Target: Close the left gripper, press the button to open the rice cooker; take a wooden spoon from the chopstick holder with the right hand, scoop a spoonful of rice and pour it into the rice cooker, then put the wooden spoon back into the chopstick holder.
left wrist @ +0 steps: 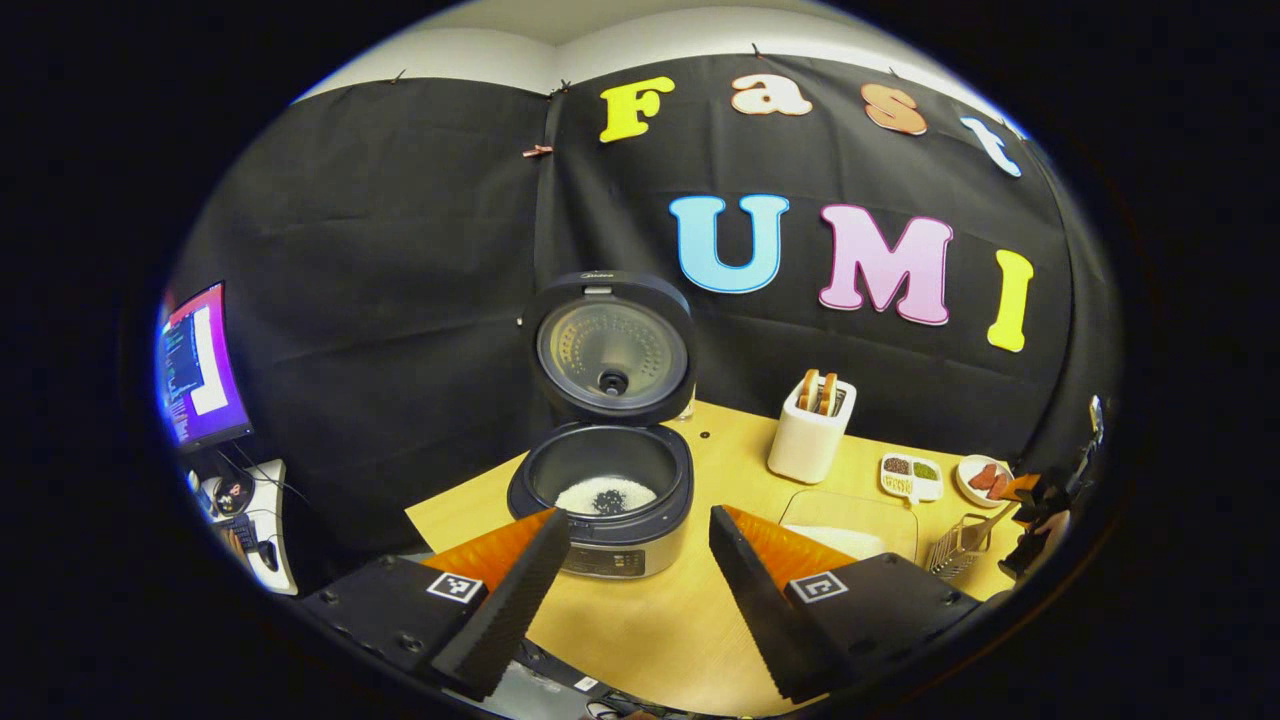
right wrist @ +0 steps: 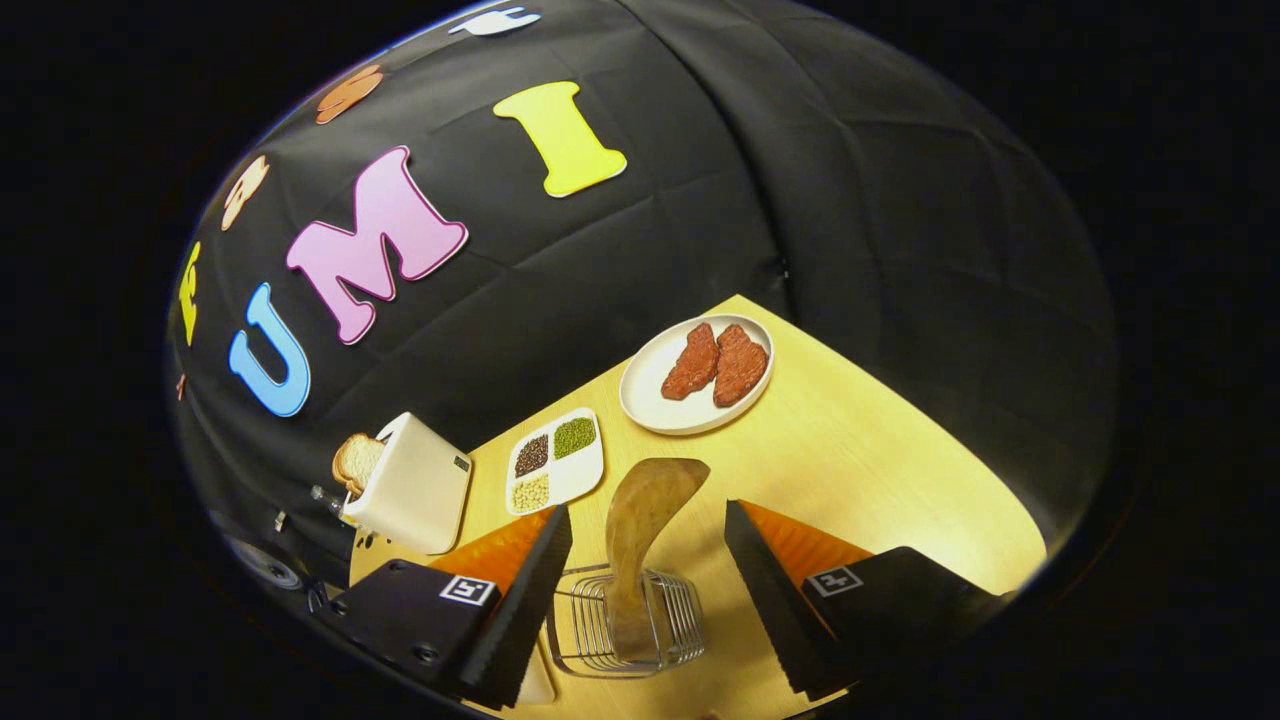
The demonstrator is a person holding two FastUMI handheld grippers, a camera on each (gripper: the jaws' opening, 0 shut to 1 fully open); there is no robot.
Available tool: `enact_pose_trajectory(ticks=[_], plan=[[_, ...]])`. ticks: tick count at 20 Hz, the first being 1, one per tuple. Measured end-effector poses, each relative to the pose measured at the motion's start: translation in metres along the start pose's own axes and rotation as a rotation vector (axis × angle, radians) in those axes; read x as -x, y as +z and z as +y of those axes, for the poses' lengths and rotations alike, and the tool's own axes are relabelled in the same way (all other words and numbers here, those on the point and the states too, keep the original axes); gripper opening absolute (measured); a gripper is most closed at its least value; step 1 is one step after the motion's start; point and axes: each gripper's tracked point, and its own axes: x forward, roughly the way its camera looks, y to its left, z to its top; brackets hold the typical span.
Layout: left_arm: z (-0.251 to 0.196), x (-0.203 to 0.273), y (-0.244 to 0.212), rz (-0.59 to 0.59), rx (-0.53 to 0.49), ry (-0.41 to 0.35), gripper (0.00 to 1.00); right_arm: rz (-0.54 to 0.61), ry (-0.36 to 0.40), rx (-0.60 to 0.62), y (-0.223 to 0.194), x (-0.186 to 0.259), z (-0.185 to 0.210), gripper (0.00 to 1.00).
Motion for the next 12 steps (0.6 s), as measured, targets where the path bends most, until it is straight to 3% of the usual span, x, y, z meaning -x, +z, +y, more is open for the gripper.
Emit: enact_pose_trajectory(ticks=[1,3,5,9,11,12], plan=[[-0.002,0.0,-0.004,0.005,-0.004,-0.002,0.96,0.007,0.004,-0.001,-0.003,-0.002,0.001,0.95],[-0.007,0.0,-0.01,0.018,-0.001,-0.007,0.96,-0.011,0.0,0.009,0.001,-0.005,-0.001,0.63],[-0.013,0.0,-0.016,0.028,0.014,-0.016,0.96,-0.009,0.024,0.016,-0.001,-0.006,0.007,0.48],[-0.019,0.0,-0.026,0.043,0.027,-0.024,0.96,0.012,0.067,0.081,-0.011,-0.003,0.022,0.48],[-0.02,0.001,-0.026,0.042,0.028,-0.035,0.95,-0.016,0.022,0.118,-0.004,-0.001,0.016,0.48],[-0.02,0.001,-0.027,0.044,0.028,-0.038,0.95,-0.022,0.043,0.114,-0.006,-0.004,0.019,0.34]])
